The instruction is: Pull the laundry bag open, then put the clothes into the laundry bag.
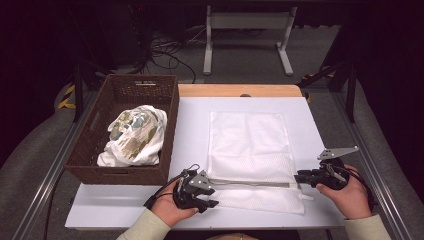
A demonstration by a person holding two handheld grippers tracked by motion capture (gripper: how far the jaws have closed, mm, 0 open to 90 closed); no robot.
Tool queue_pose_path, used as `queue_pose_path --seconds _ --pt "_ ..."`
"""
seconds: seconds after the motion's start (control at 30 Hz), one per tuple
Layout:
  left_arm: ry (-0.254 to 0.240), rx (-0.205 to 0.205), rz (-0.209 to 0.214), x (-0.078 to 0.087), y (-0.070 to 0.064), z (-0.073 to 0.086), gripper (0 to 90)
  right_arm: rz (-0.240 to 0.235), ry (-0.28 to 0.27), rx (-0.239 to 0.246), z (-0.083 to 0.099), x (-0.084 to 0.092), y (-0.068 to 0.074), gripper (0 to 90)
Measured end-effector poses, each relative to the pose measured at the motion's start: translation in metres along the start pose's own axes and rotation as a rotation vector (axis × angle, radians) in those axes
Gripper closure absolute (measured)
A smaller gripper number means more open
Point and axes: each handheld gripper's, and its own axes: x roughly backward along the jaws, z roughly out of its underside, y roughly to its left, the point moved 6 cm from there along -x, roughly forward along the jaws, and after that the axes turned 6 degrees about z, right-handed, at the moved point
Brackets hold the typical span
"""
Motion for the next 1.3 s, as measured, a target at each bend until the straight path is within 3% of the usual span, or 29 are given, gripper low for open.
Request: queue_pose_path --seconds 0.07,0.1,0.13,0.17,0.23,0.33,0.37,0.43,0.47,0.5,0.57,0.63,0.8,1.0,1.3 --pt "0.012 -0.016 -0.022 -0.001 -0.001 0.0 67.8 -0.003 -0.001 0.004 -0.001 0.0 0.002 69.9" --pt "0.012 -0.016 -0.022 -0.001 -0.001 0.0 74.2 -0.003 -0.001 0.004 -0.001 0.0 0.002 69.9" --pt "0.021 -0.02 -0.021 0.0 -0.001 0.001 74.2 -0.004 -0.003 0.005 -0.001 0.0 0.002 69.9" --pt "0.024 -0.023 -0.011 0.0 -0.001 0.001 84.4 -0.009 -0.006 0.006 -0.002 0.001 0.003 69.9" --pt "0.034 -0.037 -0.006 0.0 -0.003 0.001 88.6 -0.013 -0.013 0.009 -0.003 0.001 0.005 69.8" --pt "0.048 -0.036 0.051 0.001 -0.011 0.001 88.8 -0.018 -0.016 0.014 -0.004 0.003 0.006 69.9" --pt "0.063 -0.033 0.088 0.001 -0.015 0.002 88.6 -0.016 -0.019 0.014 -0.004 0.003 0.006 69.9" --pt "0.066 -0.04 0.103 0.001 -0.016 0.002 85.0 -0.017 -0.021 0.015 -0.005 0.004 0.007 69.9" --pt "0.071 -0.021 0.148 0.001 -0.019 0.003 85.0 -0.018 -0.021 0.017 -0.005 0.004 0.008 69.9" --pt "0.073 -0.025 0.169 0.002 -0.019 0.003 78.0 -0.02 -0.021 0.024 -0.006 0.003 0.009 69.9" --pt "0.045 -0.021 0.175 0.005 -0.019 0.002 67.3 -0.027 -0.017 0.036 -0.007 0.002 0.012 69.6" --pt "0.0 -0.013 0.171 0.011 -0.018 -0.002 65.8 -0.025 -0.018 0.039 -0.007 0.002 0.013 69.5" --pt "-0.142 0.013 0.069 0.025 -0.008 -0.013 59.3 -0.029 -0.027 0.068 -0.01 0.0 0.019 68.4" --pt "-0.237 0.079 -0.045 0.035 0.006 -0.017 56.6 -0.034 -0.046 0.108 -0.015 -0.002 0.027 64.8" --pt "-0.274 0.131 -0.137 0.04 0.019 -0.018 53.1 -0.035 -0.083 0.164 -0.024 -0.009 0.039 57.9"
